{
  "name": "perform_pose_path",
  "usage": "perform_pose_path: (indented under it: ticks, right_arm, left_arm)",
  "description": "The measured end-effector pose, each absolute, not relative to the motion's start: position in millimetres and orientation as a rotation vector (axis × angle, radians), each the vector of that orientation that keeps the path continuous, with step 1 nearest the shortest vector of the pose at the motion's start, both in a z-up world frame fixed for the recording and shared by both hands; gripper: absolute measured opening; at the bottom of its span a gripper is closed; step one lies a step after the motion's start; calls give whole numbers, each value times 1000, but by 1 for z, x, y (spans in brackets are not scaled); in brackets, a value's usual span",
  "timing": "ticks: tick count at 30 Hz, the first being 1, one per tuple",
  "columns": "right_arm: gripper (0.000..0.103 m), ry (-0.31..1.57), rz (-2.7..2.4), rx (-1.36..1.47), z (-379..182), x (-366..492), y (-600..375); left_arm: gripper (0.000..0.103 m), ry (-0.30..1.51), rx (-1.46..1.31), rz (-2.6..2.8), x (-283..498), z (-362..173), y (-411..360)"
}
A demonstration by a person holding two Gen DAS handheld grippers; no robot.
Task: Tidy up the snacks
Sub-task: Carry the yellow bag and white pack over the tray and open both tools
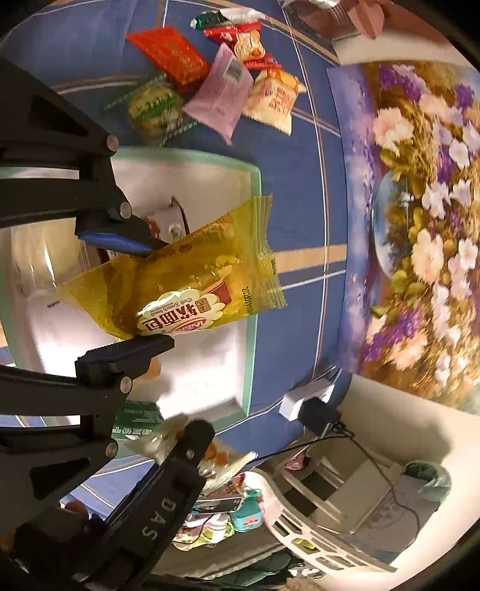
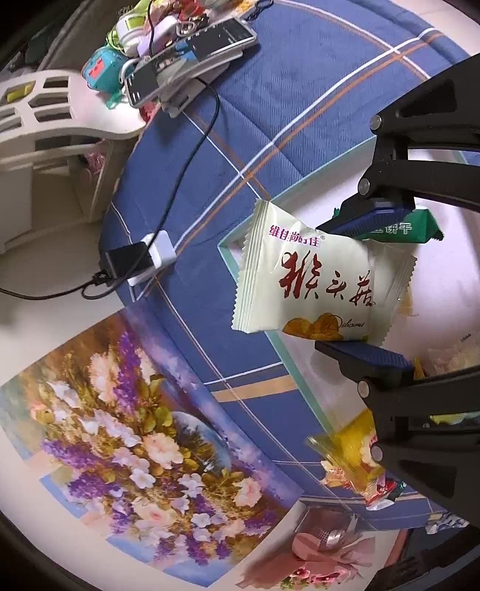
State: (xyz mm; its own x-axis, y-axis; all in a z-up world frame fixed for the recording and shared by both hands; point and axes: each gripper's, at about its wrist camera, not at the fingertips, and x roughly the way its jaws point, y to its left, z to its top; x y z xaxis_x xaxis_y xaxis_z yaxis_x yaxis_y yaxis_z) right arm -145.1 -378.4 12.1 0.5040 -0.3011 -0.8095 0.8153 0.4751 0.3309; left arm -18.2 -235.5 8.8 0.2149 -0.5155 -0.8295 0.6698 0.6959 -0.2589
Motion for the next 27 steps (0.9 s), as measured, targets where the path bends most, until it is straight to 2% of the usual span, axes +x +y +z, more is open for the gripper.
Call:
perform_pose_path:
  ticks: [17, 21, 27]
  right_arm:
    - [57, 776, -759, 804, 4, -141, -383]
    - [59, 791, -765, 794, 6, -140, -383]
    - [61, 819, -782, 803, 8, -142, -384]
  left_arm:
    - [44, 1094, 229, -800, -24, -11, -251]
    - [57, 1101, 216, -791, -21, -6, -248]
    - [60, 1116, 192, -768, -15, 2, -240]
